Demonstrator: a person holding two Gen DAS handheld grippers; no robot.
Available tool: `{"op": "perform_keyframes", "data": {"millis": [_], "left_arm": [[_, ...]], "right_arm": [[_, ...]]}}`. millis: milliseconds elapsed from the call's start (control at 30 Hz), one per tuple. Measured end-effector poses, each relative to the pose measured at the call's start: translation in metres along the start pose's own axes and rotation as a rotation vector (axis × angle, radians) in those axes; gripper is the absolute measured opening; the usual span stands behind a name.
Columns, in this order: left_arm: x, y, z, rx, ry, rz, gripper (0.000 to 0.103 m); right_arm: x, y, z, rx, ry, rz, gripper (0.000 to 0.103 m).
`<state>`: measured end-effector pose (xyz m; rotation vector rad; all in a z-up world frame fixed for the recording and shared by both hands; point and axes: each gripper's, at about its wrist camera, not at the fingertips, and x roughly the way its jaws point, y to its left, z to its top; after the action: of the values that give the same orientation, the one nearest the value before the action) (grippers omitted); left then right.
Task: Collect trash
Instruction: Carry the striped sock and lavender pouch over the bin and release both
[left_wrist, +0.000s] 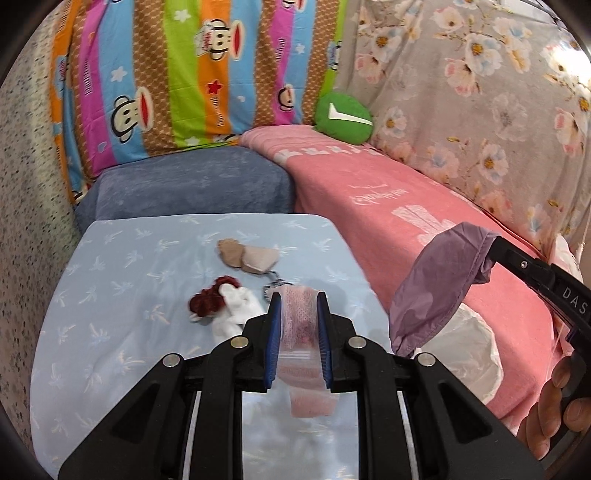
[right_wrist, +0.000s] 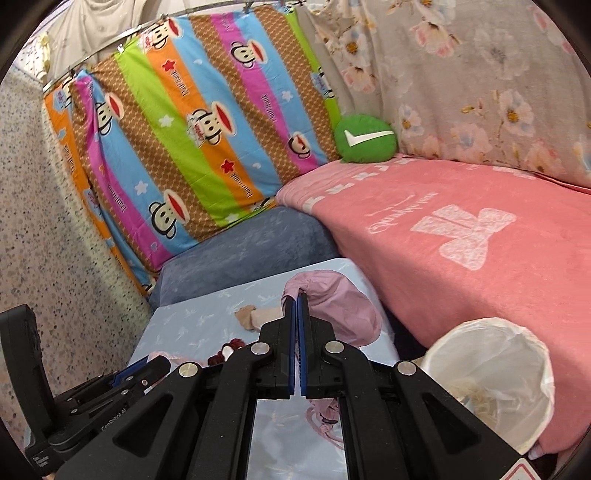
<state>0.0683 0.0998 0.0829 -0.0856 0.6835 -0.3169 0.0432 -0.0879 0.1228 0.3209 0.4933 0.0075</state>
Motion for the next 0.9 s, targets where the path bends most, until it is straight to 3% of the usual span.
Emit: {"op": "perform_keyframes", "data": {"millis": [400,900], "left_arm": [[0.02,-0.091,-0.003,0.124,0.045,-0.098,0.018],[0.056,-0.18,-0.013,0.231,0.116,-0.194,0.02]], "right_arm": [[-0.043,-0.087,0.004,0.077,-0.03,-0.098,0.001],[-0.046,-0.157,-0.016,0.135,0.016,-0.193,0.002]]}}
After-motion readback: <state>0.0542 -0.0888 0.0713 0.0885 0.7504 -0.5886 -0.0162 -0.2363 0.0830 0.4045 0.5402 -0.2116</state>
